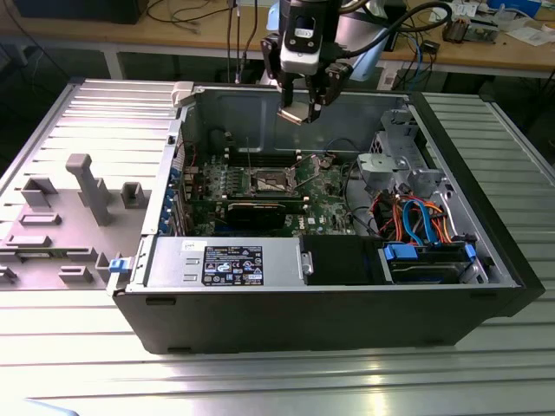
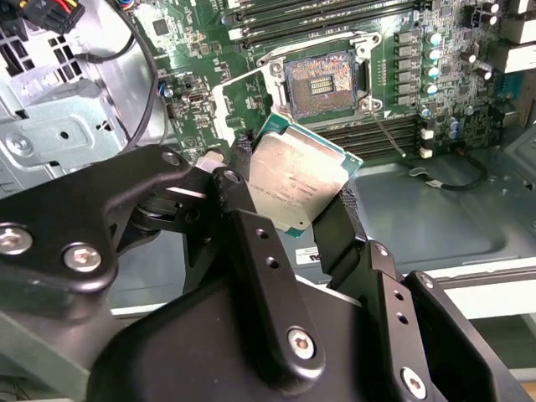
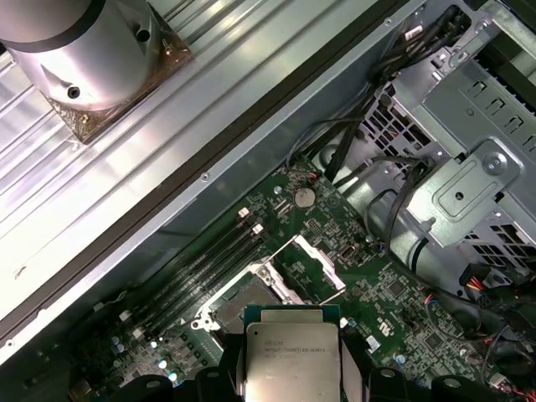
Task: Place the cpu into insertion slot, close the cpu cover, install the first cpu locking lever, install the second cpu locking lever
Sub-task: 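Place the cpu into insertion slot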
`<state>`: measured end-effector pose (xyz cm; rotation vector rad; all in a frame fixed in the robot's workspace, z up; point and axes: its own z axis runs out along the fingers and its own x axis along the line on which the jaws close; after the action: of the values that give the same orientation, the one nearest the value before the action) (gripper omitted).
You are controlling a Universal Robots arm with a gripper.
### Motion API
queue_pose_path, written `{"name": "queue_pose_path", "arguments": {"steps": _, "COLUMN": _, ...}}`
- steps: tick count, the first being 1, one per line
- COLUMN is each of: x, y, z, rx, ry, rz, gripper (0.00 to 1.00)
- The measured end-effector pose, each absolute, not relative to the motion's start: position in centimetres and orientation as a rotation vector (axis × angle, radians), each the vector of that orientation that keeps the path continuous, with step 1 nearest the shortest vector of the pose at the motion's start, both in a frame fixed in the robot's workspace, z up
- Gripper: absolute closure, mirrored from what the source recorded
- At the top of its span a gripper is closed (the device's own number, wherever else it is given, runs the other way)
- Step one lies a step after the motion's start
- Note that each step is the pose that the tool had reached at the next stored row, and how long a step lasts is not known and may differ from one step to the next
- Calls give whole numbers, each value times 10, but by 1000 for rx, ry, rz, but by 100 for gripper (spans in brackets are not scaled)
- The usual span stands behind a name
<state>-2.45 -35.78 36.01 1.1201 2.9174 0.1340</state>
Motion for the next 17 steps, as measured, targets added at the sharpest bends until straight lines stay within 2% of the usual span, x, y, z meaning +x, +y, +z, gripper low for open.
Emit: {"name": "queue_pose_path", "arguments": {"steps": 17, "x": -24, "y": -358, "z": 359, "rx": 1288, "ry": 2841, "rz": 130, "gripper": 46}}
